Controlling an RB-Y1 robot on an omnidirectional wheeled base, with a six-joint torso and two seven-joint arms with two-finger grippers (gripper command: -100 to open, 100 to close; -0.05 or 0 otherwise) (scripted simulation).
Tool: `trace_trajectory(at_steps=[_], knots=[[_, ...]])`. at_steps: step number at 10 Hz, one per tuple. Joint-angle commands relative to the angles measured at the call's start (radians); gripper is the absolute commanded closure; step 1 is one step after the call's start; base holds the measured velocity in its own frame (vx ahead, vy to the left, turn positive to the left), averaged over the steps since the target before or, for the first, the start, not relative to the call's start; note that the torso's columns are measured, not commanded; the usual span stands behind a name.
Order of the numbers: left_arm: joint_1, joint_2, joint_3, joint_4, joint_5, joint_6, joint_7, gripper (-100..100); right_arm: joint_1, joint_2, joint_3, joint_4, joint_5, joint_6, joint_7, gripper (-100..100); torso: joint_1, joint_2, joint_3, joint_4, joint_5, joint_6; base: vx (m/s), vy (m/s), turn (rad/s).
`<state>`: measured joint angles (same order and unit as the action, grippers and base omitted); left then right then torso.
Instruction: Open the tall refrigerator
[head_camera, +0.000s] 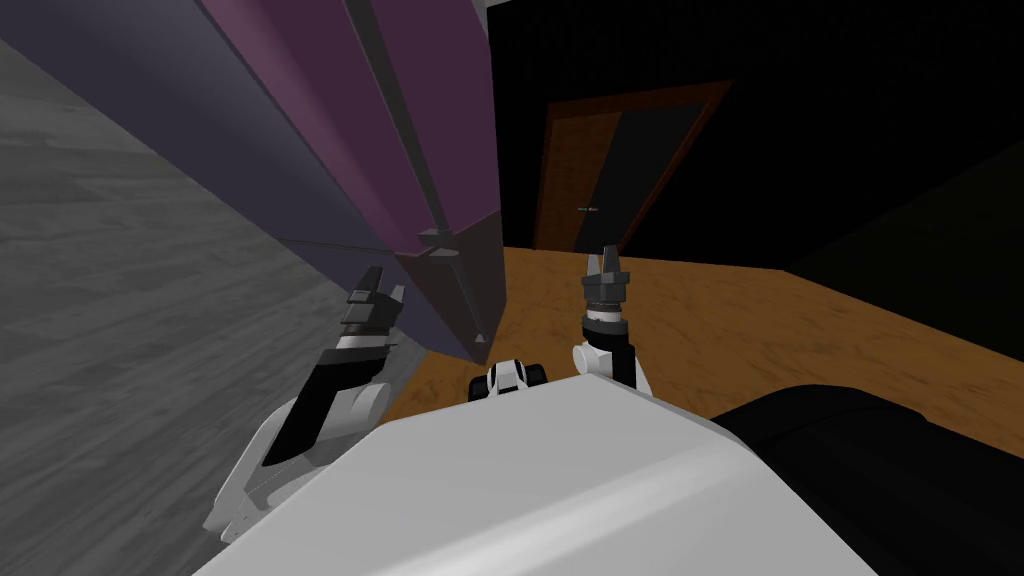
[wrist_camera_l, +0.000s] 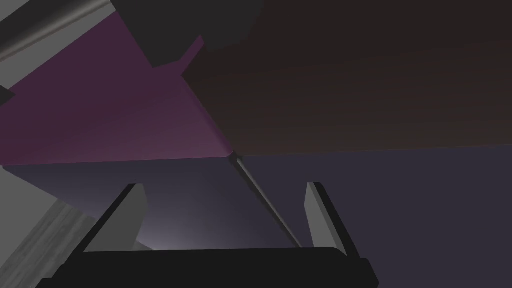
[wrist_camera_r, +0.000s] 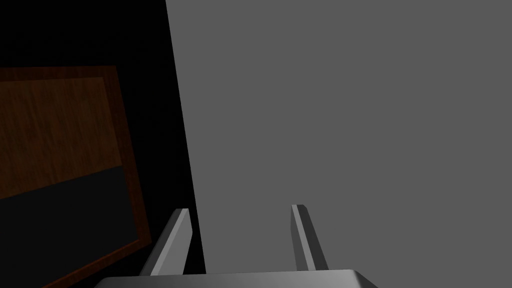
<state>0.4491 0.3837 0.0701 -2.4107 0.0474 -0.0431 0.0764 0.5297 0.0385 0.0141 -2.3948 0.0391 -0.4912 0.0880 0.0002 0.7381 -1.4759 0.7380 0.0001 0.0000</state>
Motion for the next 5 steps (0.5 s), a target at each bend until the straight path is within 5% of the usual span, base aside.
trace_trajectory(at_steps=[1,5], knots=[[-0.001,0.035,0.014,-0.001,0.005,0.066,0.023,-100,0.000,0.000,0.000,0.000,0.000,0.000,0.000,0,0.000,0.000,0.000,0.000,0.000,0.000,0.001,-0.022,-0.099],[-0.003,0.103,0.031,0.008,0.007,0.165,0.062,-100,0.000,0.000,0.000,0.000,0.000,0.000,0.000,0,0.000,0.000,0.000,0.000,0.000,0.000,-0.001,-0.028,-0.099]])
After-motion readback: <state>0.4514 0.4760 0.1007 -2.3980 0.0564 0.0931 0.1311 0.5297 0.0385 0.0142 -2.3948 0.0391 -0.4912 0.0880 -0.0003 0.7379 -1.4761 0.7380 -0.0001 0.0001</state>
